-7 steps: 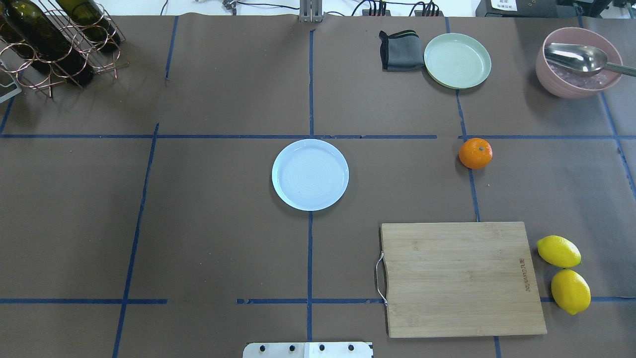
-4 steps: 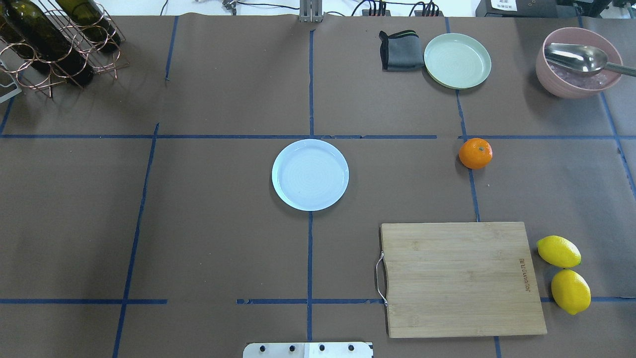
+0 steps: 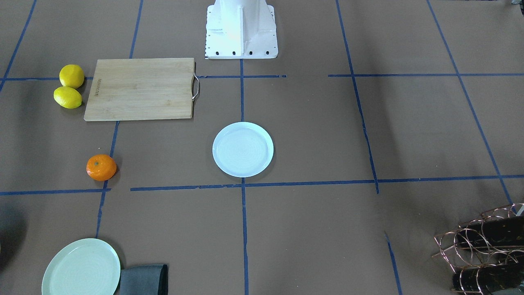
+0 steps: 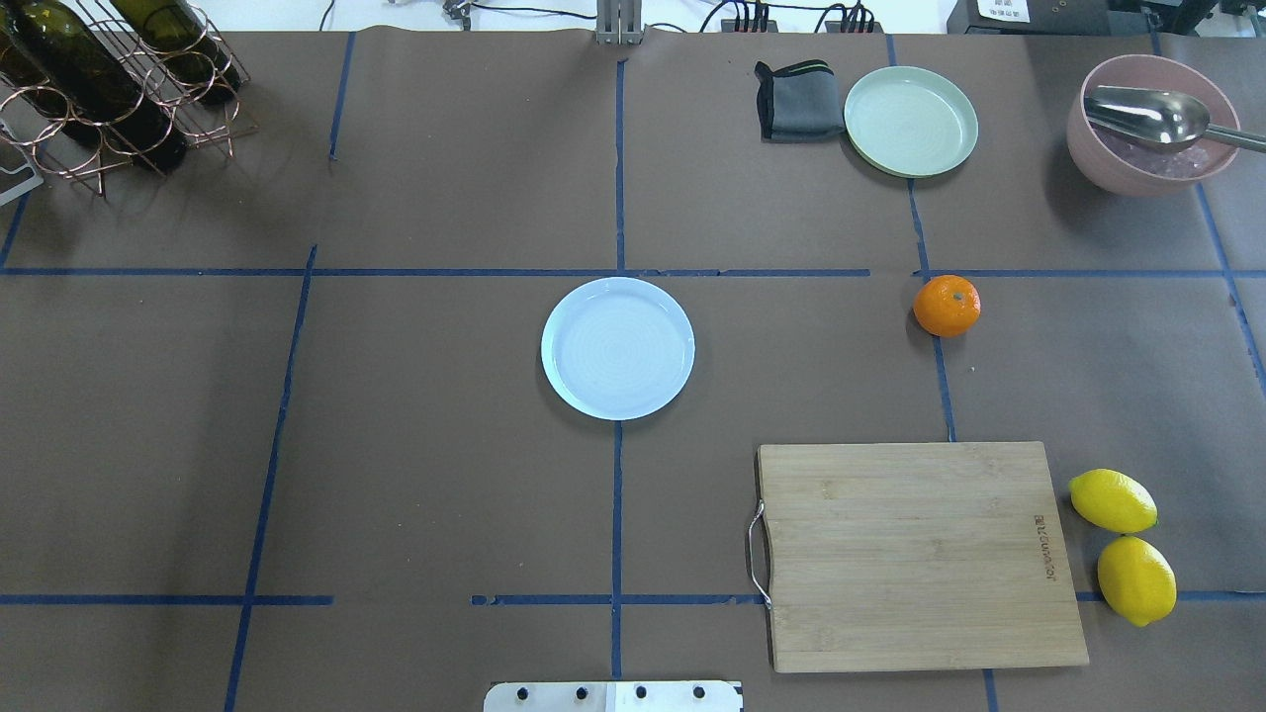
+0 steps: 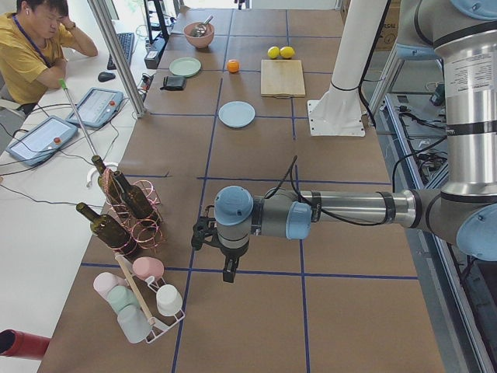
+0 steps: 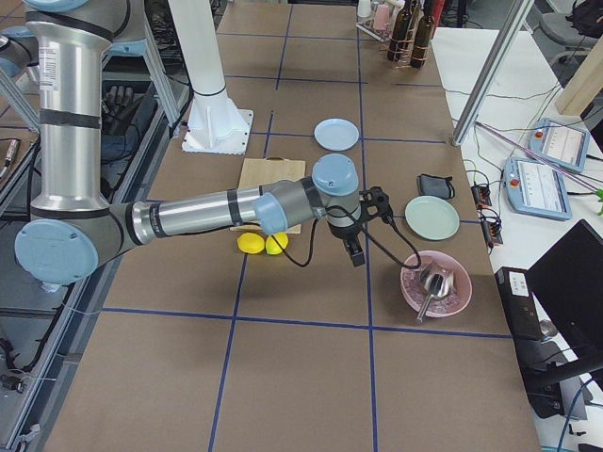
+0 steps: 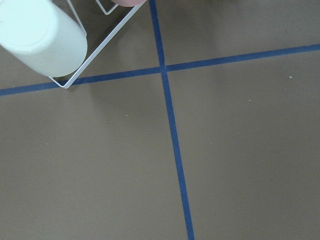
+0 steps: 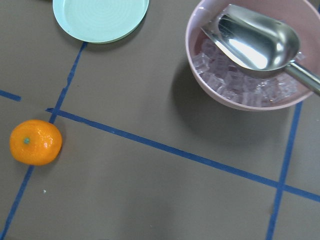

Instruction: Pick orange to plate

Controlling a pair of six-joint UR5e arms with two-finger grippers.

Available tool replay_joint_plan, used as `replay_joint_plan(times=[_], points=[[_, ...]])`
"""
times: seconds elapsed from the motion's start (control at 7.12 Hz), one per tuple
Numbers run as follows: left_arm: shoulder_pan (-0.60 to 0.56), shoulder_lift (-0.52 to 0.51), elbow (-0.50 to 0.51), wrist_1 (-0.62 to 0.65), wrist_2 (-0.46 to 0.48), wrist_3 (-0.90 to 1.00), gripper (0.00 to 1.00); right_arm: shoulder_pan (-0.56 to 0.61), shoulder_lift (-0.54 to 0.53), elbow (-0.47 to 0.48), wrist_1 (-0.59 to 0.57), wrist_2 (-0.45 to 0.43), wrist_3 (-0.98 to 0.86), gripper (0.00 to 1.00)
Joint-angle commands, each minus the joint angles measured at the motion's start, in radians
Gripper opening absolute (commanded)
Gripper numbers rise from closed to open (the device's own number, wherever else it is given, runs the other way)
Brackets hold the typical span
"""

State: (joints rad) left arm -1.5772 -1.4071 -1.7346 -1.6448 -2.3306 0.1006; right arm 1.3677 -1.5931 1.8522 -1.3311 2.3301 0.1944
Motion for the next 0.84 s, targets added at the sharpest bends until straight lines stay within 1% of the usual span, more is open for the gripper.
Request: replay_joint_plan(times=[0.0,0.14,0.28,0.42,0.56,0.7], points=[[0.0,0.0,-0.007,0.002,0.028,0.002,1.0,-0.222,0.098,-0.01,0.074,-0.154,0.304,1.0],[-0.001,0.0,-0.01,0.002,0.028,0.002,1.0,-0.31,0.154,-0.018,0.076,-0.211,0.439,1.0],[-0.001,0.002,-0.008,-0.001,0.027,0.005,1.0,-0.388,0.156,-0.019,0.076,-0.327,0.497,1.0],[-0.003,0.002,-0.01,-0.001,0.027,0.005,1.0,-0.43,0.159,-0.056,0.09,-0.346,0.522,1.0],[-0.003,0.002,-0.004,-0.003,0.027,0.007,1.0,-0.453,0.171,-0.112,0.184,-0.356,0.563,1.0],[-0.003,0.002,-0.005,-0.003,0.027,0.007,1.0,-0.487,0.208,-0.163,0.235,-0.371,0.61,1.0]])
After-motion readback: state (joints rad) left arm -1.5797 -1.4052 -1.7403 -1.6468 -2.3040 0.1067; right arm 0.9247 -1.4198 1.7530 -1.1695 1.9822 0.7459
